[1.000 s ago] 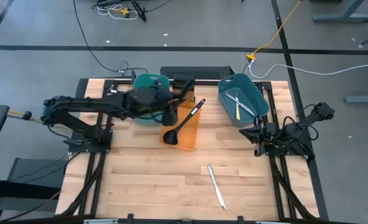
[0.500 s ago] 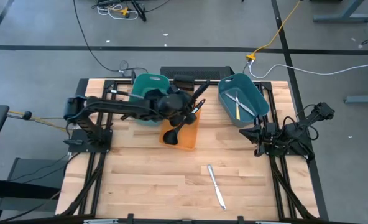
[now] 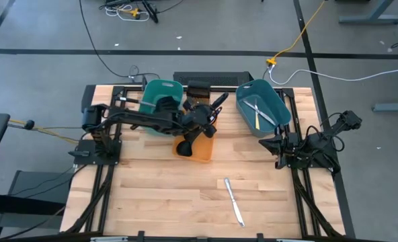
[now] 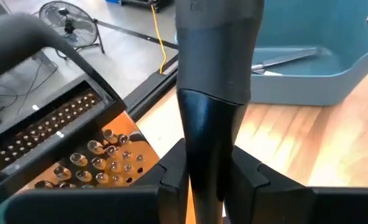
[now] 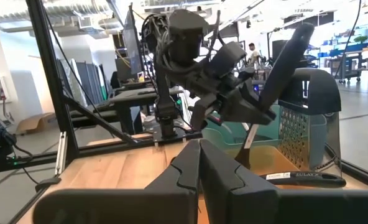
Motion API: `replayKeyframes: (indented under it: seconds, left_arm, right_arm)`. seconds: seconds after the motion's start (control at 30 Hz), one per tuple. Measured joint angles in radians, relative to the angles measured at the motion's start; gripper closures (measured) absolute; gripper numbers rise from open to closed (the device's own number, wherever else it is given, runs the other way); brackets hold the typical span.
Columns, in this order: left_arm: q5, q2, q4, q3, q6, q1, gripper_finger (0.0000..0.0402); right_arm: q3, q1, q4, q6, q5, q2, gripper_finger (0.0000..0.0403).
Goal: Pick & Place Kitchen Items
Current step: Put the black ladle into the orange bin
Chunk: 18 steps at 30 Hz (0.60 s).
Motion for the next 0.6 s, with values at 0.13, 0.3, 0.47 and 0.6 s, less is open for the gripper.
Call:
replayKeyframes:
  seconds: [0.13,0.3,0.47,0.6]
  left_arm:
    - [-0.005,0.022,0.002,0.0,-0.031,0.0,0.0355]
    - [-0.011,0.059,-0.008,0.0,-0.051,0.0,0.0355]
    - [-0.022,0.066,-0.011,0.0,-0.064,0.0,0.0355]
    - [-0.038,0.066,-0.012,0.0,-0.063,0.009,0.0355]
  right_arm:
    - [0.0,0.0,0.0,0.0,0.0,0.0,0.0387]
    - [0.0,0.0,0.0,0.0,-0.012,0.0,0.0387]
    - [0.0,0.0,0.0,0.0,-0.021,0.0,0.0387]
    - [0.0,0.0,0.0,0.0,-0.024,0.0,0.0387]
